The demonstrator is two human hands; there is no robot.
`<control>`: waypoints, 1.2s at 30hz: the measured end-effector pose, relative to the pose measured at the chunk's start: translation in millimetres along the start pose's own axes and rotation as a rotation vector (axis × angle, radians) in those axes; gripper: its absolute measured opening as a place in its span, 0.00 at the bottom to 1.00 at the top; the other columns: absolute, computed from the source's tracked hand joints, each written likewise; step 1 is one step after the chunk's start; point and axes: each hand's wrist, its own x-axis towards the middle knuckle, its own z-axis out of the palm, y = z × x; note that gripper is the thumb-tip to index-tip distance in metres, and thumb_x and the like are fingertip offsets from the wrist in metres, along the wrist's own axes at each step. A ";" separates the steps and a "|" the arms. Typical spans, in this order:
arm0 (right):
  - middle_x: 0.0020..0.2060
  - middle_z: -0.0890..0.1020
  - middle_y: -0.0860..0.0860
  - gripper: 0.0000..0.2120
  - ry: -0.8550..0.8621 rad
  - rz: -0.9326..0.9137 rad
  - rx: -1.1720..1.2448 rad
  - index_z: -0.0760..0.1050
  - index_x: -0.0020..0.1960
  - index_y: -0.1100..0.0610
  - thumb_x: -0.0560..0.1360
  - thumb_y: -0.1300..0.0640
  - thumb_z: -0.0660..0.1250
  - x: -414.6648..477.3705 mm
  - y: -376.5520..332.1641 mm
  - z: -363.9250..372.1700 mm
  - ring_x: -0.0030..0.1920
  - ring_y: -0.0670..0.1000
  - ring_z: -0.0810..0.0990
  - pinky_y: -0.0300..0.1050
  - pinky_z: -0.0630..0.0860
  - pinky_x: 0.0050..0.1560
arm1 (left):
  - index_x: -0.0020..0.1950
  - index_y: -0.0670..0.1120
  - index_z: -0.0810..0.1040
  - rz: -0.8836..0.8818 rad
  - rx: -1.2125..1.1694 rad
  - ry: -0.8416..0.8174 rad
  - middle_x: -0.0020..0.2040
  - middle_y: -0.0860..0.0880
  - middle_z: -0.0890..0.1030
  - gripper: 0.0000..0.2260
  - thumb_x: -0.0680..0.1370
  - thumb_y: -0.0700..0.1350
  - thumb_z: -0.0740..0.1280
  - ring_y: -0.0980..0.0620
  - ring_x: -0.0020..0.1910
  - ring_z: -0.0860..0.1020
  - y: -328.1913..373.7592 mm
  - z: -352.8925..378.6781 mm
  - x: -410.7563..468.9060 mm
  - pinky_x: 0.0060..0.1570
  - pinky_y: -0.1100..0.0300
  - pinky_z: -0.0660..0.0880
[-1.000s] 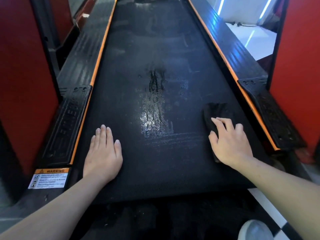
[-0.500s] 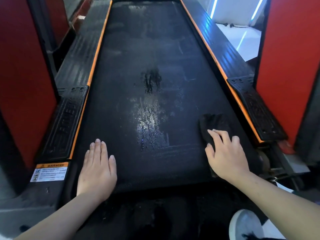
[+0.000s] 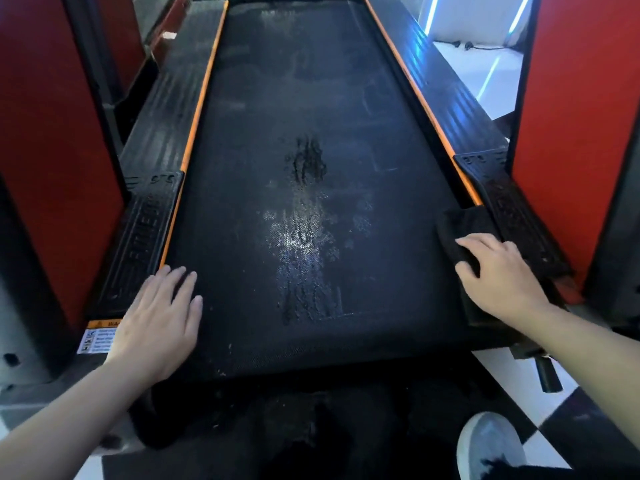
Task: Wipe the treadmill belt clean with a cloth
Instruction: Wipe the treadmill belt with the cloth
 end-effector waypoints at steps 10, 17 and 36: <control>0.69 0.72 0.48 0.20 0.031 0.034 0.005 0.72 0.70 0.55 0.79 0.53 0.60 -6.1 8.0 22.1 0.54 0.61 0.70 0.56 0.68 0.63 | 0.79 0.38 0.53 -0.041 -0.116 -0.054 0.80 0.43 0.52 0.31 0.81 0.56 0.41 0.49 0.80 0.50 39.7 43.2 2.8 0.78 0.53 0.47; 0.67 0.74 0.51 0.26 0.072 -0.007 -0.123 0.73 0.68 0.58 0.76 0.48 0.52 -9.9 7.2 27.1 0.49 0.64 0.72 0.56 0.69 0.58 | 0.78 0.41 0.45 -0.045 -0.175 -0.058 0.80 0.47 0.45 0.30 0.81 0.56 0.39 0.53 0.79 0.42 38.1 52.3 -6.2 0.77 0.56 0.41; 0.68 0.72 0.55 0.21 0.001 0.114 -0.068 0.72 0.70 0.60 0.80 0.54 0.59 -19.8 -18.8 22.3 0.55 0.67 0.72 0.58 0.66 0.63 | 0.77 0.35 0.60 -0.108 0.069 -0.071 0.79 0.35 0.54 0.31 0.82 0.53 0.38 0.36 0.79 0.50 -55.9 23.7 -3.9 0.76 0.39 0.51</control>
